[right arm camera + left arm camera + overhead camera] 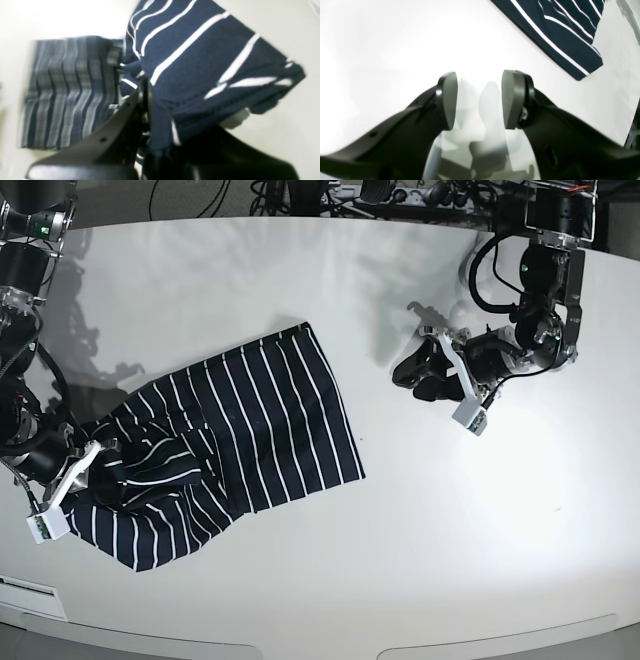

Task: Fold the T-shirt properly
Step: 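Grasp the shirt edge with the right gripper and drag it toward the left gripper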

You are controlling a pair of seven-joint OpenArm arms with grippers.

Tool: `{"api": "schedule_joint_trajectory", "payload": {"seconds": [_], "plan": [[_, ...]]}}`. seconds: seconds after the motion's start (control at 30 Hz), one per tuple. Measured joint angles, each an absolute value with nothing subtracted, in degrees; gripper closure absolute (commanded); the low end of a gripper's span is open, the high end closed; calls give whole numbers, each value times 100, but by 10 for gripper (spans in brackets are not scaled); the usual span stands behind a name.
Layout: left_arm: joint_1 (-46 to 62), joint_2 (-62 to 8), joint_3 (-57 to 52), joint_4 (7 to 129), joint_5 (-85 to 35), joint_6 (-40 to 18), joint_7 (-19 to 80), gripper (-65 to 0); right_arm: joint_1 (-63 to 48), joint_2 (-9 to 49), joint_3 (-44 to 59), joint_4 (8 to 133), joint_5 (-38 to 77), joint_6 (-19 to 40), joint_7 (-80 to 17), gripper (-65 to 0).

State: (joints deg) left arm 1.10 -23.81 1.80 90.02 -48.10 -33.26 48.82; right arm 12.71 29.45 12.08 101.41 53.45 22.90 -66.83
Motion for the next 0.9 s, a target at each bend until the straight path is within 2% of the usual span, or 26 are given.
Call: {"api": "schedule_joint_trajectory", "payload": {"seconds": [0.33,0.53,0.73,0.77,0.87,0.9], "plan": [[113,-2176,178,9002,-4801,-3326,4897,-301,1240,2093,1210,10167,8184,3437,-8156,0],[113,-2112,180,9002,-4801,-3326,4899,-301,1223,1490,1186,10167,8294,3627,-8147,0],[113,-2115,180,9002,-4801,-3326,4901,-301,958,1081,757,10068,7520,3782,-7922,0],[113,-2112,180,9002,-4803,-3326,4901,-301,926,1039,644,10036,7483,3793,-7817,-14],[113,-2112,180,9002,-4801,-3326,4901,-301,862,961,145,10020,7546,3802,-7690,-316],[113,-2112,180,9002,-4803,-3326,4901,-301,864,932,-95,10020,7588,3824,-7693,-360]]}}
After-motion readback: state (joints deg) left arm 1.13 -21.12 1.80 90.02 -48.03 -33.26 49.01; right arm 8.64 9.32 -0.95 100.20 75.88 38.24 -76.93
